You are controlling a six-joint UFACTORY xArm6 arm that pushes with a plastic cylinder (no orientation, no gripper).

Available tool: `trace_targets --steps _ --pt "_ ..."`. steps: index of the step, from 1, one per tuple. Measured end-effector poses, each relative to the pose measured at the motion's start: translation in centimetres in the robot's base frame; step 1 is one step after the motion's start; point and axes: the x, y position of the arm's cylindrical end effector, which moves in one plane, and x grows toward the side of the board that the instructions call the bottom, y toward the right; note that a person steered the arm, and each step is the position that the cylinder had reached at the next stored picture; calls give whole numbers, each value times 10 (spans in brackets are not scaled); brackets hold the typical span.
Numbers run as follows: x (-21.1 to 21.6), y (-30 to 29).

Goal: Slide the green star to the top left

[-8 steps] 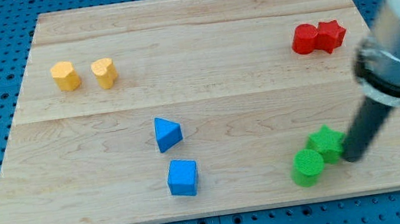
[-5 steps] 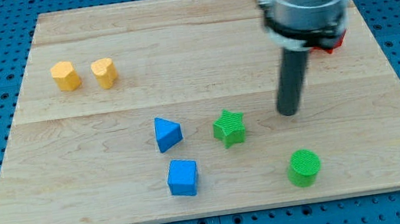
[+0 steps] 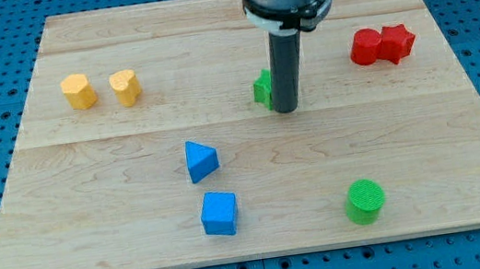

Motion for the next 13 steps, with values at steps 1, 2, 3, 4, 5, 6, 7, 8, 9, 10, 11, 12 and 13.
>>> trace_targets --steps 1,2,3,4,5,6,7,8,9,10,11,12,13 --pt "-50 -42" --pt "-78 -52" --pt "-79 -21" --pt "-100 -22" --pt "-140 -84" --pt "-195 -102" --pt "-189 -147" --pt "-166 -174" --pt "-155 -123" --pt "-163 -192" --pt "-163 -220" --pt "-162 -213" --pt "-158 -212"
